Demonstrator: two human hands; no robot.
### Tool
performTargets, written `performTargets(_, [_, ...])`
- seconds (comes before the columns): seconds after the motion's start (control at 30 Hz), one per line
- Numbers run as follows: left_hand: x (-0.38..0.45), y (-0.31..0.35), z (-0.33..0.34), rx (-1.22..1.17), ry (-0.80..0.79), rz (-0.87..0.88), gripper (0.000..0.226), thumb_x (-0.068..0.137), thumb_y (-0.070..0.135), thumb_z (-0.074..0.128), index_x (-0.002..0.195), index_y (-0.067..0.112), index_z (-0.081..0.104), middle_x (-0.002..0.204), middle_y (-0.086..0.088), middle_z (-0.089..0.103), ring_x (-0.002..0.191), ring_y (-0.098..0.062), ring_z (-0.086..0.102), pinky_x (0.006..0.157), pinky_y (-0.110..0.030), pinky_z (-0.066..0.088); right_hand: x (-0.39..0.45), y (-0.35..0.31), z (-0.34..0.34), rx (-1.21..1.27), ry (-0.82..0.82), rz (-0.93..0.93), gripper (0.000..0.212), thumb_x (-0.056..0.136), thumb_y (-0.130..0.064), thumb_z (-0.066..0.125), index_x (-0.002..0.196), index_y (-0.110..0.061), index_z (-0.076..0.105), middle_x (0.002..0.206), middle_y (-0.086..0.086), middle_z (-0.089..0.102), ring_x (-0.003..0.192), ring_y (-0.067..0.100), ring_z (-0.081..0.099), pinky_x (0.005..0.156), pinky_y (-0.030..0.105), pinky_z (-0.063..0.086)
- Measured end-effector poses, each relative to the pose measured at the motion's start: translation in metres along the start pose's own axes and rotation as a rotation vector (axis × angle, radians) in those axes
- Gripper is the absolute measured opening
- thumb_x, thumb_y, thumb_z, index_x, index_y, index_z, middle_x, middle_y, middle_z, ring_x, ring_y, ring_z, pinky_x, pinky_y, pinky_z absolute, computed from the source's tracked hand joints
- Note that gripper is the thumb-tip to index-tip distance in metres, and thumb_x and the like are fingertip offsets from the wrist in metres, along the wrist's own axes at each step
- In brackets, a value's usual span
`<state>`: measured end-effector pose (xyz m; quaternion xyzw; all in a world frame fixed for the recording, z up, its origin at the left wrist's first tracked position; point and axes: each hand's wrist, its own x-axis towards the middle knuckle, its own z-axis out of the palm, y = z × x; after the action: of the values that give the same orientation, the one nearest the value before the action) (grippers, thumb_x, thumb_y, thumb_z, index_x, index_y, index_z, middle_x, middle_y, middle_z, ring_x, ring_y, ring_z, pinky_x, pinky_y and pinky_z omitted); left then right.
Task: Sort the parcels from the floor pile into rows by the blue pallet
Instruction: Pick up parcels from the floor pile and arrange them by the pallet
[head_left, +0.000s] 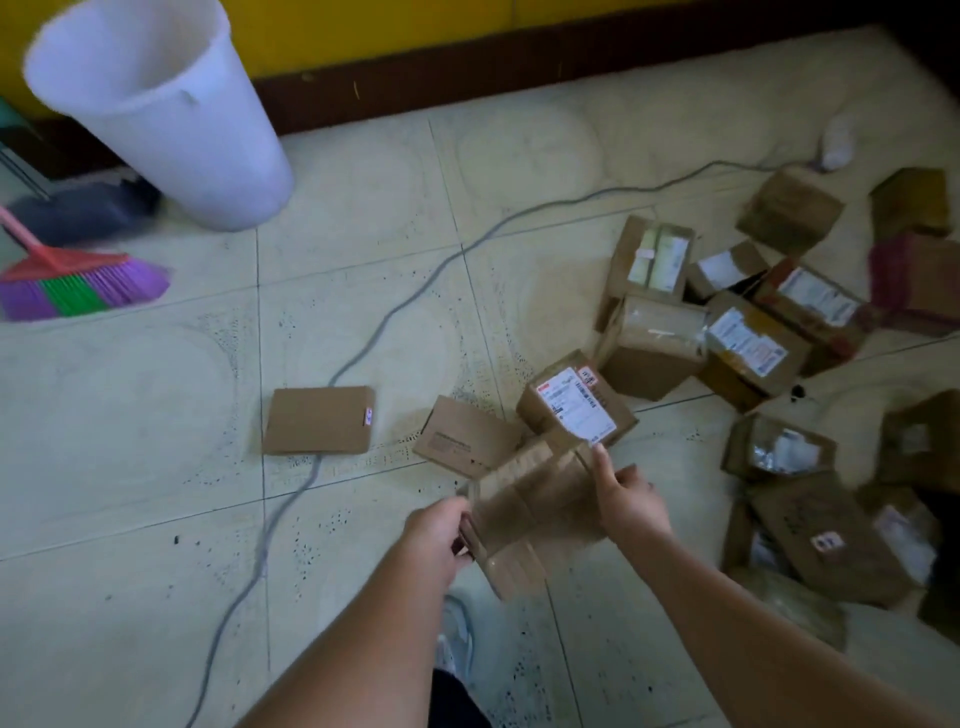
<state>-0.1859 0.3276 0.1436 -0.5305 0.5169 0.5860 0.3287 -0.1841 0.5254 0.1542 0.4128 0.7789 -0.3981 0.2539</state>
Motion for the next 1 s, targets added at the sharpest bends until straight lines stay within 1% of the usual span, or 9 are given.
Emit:
performTargets(0.1, [-0.115,0.039,0.006,0.088,-0.046,0.103,0.011,0.084,-0.008,0.052,0.086,-0.002,0.061,0.074,-0.014,0.058,0.067,-0.021,0.056,0.06,-0.034,0.054,-0.082,-0.031,-0.083,0.195,-0.024,0.086,0.081,0.08,-0.083,0.038,0.119,-0.012,0.048,0.114,0.012,0.056,0.102,0.028,0.058,0.093,0.048,0.051])
performTargets(0.2, [-0.262,0.083,0.021,0.197,-0.148,0.295,0.023,0.08,-0.011,0.052,0.093,-0.001,0.068,0.071,-0.012,0.064,0.054,-0.016,0.058,0.048,-0.023,0.048,-0.184,-0.059,-0.185,0.503,-0.091,0.055,0.072,0.079,-0.072,0.058,0.119,-0.013,0.045,0.117,0.008,0.056,0.108,0.025,0.057,0.095,0.048,0.051])
performTargets(0.27, [-0.374,0.106,0.034,0.257,-0.247,0.421,0.034,0.077,-0.006,0.056,0.104,0.008,0.069,0.079,-0.009,0.067,0.06,-0.015,0.06,0.051,-0.021,0.046,-0.258,-0.072,-0.263,0.662,-0.095,-0.033,0.069,0.076,-0.067,0.066,0.119,-0.016,0.048,0.12,0.009,0.059,0.109,0.025,0.06,0.089,0.047,0.054])
performTargets(0.4, [-0.6,0.105,0.052,0.344,-0.438,0.623,0.02,0.083,0.018,0.068,0.102,0.023,0.062,0.086,0.005,0.07,0.083,-0.012,0.059,0.073,-0.031,0.035,-0.406,-0.069,-0.412,0.808,-0.008,-0.207,0.047,0.087,-0.058,0.059,0.12,-0.025,0.052,0.116,0.007,0.066,0.107,0.027,0.065,0.085,0.045,0.057])
performTargets(0.53, [-0.774,0.058,0.07,0.464,-0.737,0.825,0.039,0.089,0.031,0.067,0.125,0.017,0.058,0.099,-0.005,0.073,0.072,-0.01,0.071,0.053,-0.024,0.049,-0.541,-0.023,-0.523,1.044,0.036,-0.349,0.032,0.093,-0.051,0.051,0.114,-0.027,0.059,0.108,0.008,0.072,0.108,0.03,0.066,0.095,0.049,0.052])
performTargets(0.63, [-0.86,-0.004,0.077,0.601,-0.941,0.806,0.033,0.094,0.038,0.06,0.111,0.011,0.068,0.086,-0.006,0.077,0.067,-0.013,0.073,0.052,-0.022,0.055,-0.626,0.032,-0.563,1.196,0.176,-0.361,0.036,0.088,-0.051,0.058,0.112,-0.023,0.06,0.106,0.012,0.073,0.102,0.031,0.069,0.091,0.046,0.054])
performTargets(0.83, [-0.921,-0.127,0.084,0.834,-1.089,0.819,0.035,0.087,0.044,0.065,0.112,0.02,0.071,0.102,-0.007,0.075,0.095,-0.021,0.069,0.088,-0.044,0.056,-0.776,0.17,-0.557,1.349,0.366,-0.333,0.05,0.092,-0.052,0.053,0.123,-0.015,0.063,0.109,0.012,0.074,0.09,0.023,0.073,0.068,0.034,0.057])
performTargets(0.93, [-0.932,-0.194,0.071,0.952,-1.258,0.727,0.053,0.071,0.052,0.074,0.113,0.021,0.067,0.105,-0.008,0.074,0.095,-0.023,0.068,0.089,-0.043,0.052,-0.847,0.231,-0.539,1.417,0.548,-0.346,0.049,0.085,-0.057,0.062,0.118,-0.02,0.067,0.108,0.007,0.075,0.103,0.026,0.07,0.091,0.044,0.055])
performTargets(1.0, [-0.938,-0.239,0.06,1.055,-1.354,0.637,0.062,0.066,0.051,0.075,0.119,0.021,0.065,0.114,-0.009,0.072,0.102,-0.024,0.066,0.096,-0.044,0.049,-0.887,0.277,-0.526,1.426,0.659,-0.318,0.051,0.083,-0.059,0.065,0.12,-0.023,0.066,0.105,0.004,0.075,0.101,0.024,0.071,0.097,0.045,0.053])
